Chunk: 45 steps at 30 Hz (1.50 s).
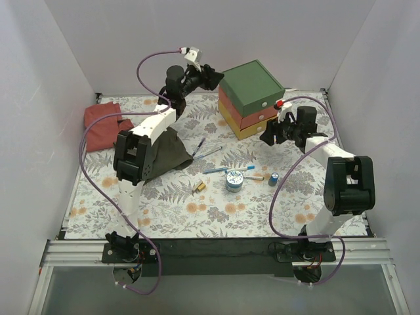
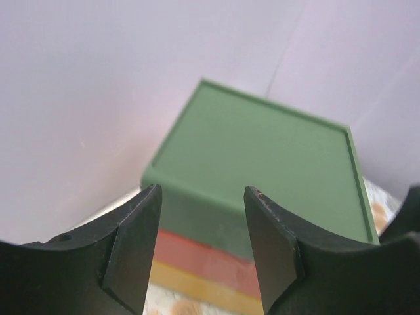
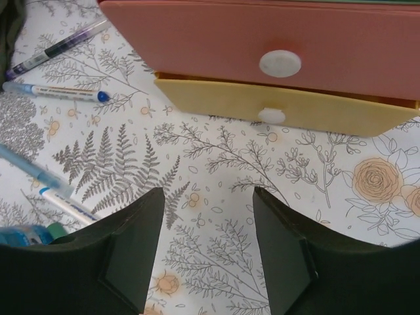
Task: Sort the stationery into containers
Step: Move the storage box to the center of the board.
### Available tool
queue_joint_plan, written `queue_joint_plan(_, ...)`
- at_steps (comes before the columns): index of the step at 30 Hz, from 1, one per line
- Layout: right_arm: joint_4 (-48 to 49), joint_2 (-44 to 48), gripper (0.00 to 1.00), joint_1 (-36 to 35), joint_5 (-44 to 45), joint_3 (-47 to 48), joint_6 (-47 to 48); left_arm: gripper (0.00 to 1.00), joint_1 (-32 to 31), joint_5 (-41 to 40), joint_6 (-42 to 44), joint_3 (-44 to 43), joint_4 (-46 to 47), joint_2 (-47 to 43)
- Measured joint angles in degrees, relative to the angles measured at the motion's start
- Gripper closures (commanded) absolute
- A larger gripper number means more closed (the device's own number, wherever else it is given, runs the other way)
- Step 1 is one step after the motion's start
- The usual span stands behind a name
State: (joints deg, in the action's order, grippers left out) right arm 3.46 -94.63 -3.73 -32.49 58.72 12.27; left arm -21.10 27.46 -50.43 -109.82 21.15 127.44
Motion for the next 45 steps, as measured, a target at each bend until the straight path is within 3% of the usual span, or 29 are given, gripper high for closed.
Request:
queue_joint_plan(6,5.4,-3.91,0.41,-0.11,2.58,0.0,-3.54,0.46,0.02,-8.72,-2.19,-4.85,7.08,5.2)
queue_joint_plan(16,12.37,-7.15,0.41,-3.69,11.3,-0.02,-7.89,0.45,2.29,-21.86,-5.11,-5.29,10.29,8.17)
queue_joint_plan(30,13.42,-13.46,0.44,-6.58,21.27,4.74,-10.64,0.46,4.5,-22.36,-12.74,-14.21,8.52,27.56)
queue_joint_plan(45,12.66,-16.11,0.5,-6.73,22.43,8.26,-10.58,0.46,3.96,-21.68,-14.1,-14.27,9.33,28.13)
